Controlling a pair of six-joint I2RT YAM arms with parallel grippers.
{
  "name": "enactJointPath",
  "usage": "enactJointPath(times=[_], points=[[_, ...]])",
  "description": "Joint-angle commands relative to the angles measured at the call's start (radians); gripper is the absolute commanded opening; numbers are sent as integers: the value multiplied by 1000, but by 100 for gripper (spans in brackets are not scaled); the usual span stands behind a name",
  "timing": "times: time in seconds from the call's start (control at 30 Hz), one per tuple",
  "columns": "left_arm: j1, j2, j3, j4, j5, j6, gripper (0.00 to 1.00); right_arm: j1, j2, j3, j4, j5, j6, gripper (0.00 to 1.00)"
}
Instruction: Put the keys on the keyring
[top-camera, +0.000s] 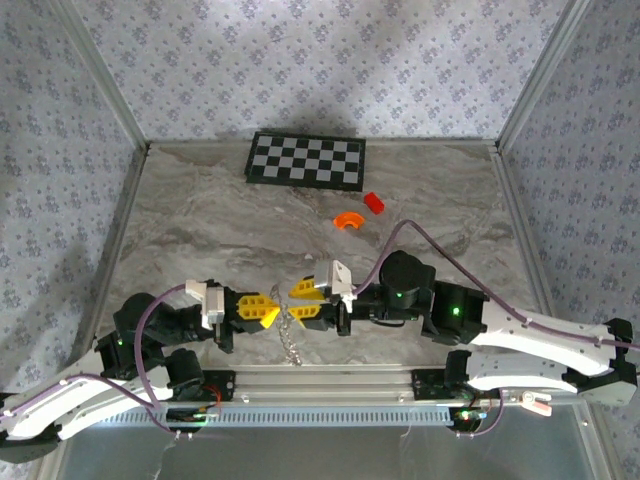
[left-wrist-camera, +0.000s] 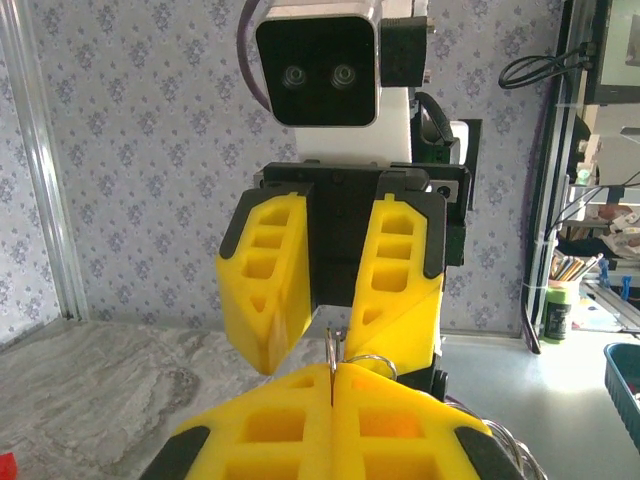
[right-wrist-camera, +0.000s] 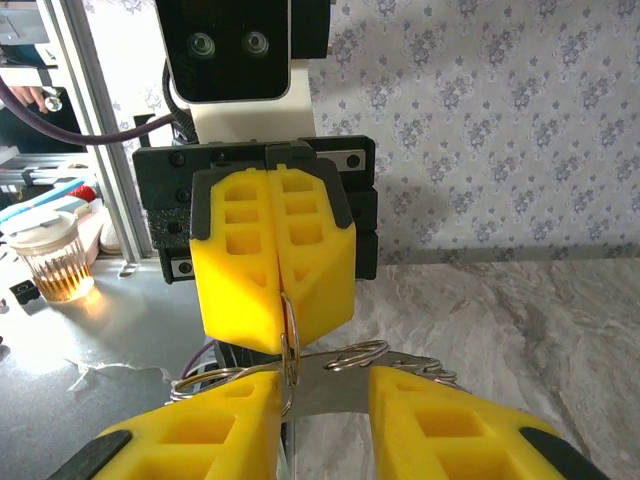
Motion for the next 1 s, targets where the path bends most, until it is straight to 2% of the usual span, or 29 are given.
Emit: enactJointPath(times=[0.0,0.47,0.77,0.97], points=[[2,-3,31,48,11,17,0,-6,-4,30,22,-12,13,28],[2,3,35,38,6,17,0,-6,3,24,35,-35,11,19],[2,9,39,35,5,18,0,-6,16,28,25,-66,12,18],[2,10,40,30,0,20,0,-6,10,26,22,-52,1,9]])
